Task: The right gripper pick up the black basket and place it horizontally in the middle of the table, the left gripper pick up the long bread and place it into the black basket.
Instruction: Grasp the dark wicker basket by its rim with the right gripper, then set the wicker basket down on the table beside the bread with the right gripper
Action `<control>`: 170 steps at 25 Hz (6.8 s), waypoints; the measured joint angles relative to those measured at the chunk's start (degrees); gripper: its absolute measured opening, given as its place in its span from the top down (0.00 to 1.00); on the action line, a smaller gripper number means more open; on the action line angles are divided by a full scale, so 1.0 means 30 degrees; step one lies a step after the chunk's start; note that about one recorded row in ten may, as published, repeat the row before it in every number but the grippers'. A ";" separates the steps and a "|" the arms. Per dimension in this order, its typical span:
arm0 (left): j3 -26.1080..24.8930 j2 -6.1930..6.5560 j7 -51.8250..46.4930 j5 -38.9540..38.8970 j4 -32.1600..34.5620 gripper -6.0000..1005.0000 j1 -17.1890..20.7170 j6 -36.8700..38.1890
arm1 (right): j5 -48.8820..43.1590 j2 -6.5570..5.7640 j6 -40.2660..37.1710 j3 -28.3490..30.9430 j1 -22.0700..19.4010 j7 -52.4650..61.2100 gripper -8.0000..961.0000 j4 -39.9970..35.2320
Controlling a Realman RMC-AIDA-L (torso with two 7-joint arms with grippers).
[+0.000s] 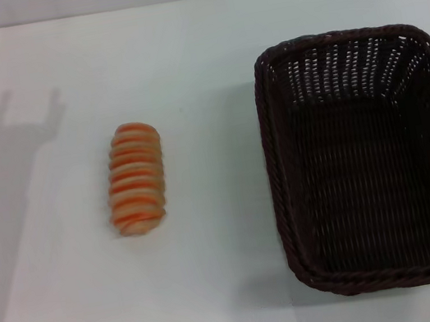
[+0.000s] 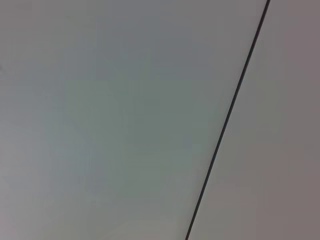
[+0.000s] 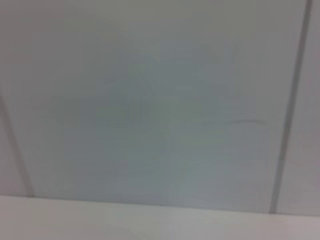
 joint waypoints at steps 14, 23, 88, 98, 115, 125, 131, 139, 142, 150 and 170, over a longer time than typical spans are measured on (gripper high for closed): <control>0.0000 0.0070 -0.0194 -0.0016 0.0009 0.14 0.0071 0.0025 | 0.1243 -0.0046 0.6099 0.0339 0.0203 0.2925 0.24 -0.2904; 0.0001 0.0080 -0.0291 0.0002 0.0061 0.14 -0.0193 -0.0027 | 0.0940 -0.0076 0.9873 0.1015 0.1689 0.3775 0.24 -0.2639; -0.0238 0.0277 -0.0085 -0.0120 0.0116 0.14 -0.0562 -0.0044 | 0.0173 -0.0075 1.1604 -0.1031 0.3540 0.4862 0.27 0.2727; -0.0412 0.0222 -0.0236 -0.0063 0.0055 0.14 -0.0518 0.0032 | 0.0133 -0.0094 1.1592 -0.1054 0.3616 0.4396 0.65 0.2916; -0.0481 0.0194 -0.0259 -0.0110 -0.0344 0.14 -0.0145 0.0064 | 0.0124 -0.0089 0.9440 -0.0795 0.3528 0.1785 0.80 0.0600; -0.0713 0.0156 -0.0292 -0.0126 -0.1355 0.14 0.0714 0.0065 | 0.0611 -0.0120 0.9422 -0.0583 0.5510 -0.2803 0.80 -0.1383; -0.1364 0.0054 -0.0291 -0.0117 -0.1529 0.14 0.0721 0.0077 | 0.1748 -0.0158 1.2223 -0.1593 0.7044 -0.5320 0.80 -0.2331; -0.1873 0.0015 -0.0249 -0.0134 -0.1628 0.14 0.0496 0.0070 | 0.1799 -0.0197 1.3986 -0.2351 0.7278 -0.7370 0.80 -0.3257; -0.2170 -0.0002 -0.0251 -0.0154 -0.1608 0.14 0.0305 0.0004 | 0.1800 -0.0198 1.4354 -0.2482 0.7244 -0.8424 0.80 -0.3361; -0.2258 -0.0011 -0.0161 -0.0340 -0.1493 0.14 -0.0069 -0.0023 | 0.2862 -0.0225 1.4687 -0.2850 0.7221 -1.1138 0.80 -0.3194; -0.1903 0.0049 -0.0288 -0.0213 -0.1232 0.14 0.0268 0.0026 | 0.3846 -0.0063 1.2967 -0.4865 0.7796 -1.1904 0.80 -0.0363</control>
